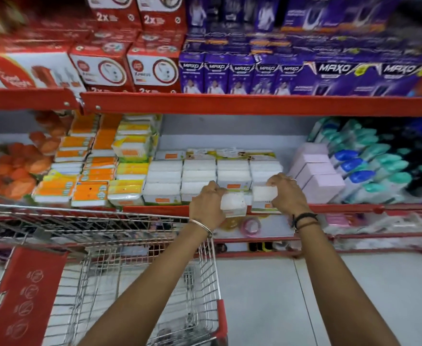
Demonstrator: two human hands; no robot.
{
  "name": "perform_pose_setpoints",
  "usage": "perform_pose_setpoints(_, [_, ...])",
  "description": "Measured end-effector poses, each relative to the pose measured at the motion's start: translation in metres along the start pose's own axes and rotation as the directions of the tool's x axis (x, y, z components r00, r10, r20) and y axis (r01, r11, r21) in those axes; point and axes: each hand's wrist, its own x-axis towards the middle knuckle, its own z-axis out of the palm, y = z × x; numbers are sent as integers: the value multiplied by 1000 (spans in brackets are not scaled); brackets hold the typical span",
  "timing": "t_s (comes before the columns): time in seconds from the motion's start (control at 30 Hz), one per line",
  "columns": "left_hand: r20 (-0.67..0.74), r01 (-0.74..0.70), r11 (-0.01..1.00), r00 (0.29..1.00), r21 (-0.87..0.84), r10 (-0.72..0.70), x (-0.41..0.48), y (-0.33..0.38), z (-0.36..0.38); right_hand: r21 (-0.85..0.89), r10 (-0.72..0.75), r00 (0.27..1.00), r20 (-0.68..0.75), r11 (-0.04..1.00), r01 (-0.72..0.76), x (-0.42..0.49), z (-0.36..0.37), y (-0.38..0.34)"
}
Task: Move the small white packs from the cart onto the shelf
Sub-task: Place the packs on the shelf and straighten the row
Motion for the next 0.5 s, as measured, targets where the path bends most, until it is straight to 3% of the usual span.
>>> perform_pose_setpoints(0.3, [-123, 34, 997, 992, 75, -24, 53, 38, 34, 9, -20, 999, -31, 1000, 21, 39, 12, 38])
perform_pose_setpoints(0.5, [-90, 58, 989, 995, 136, -46, 78, 30, 54, 17, -5, 1000, 1, 1000, 5, 48, 31, 39])
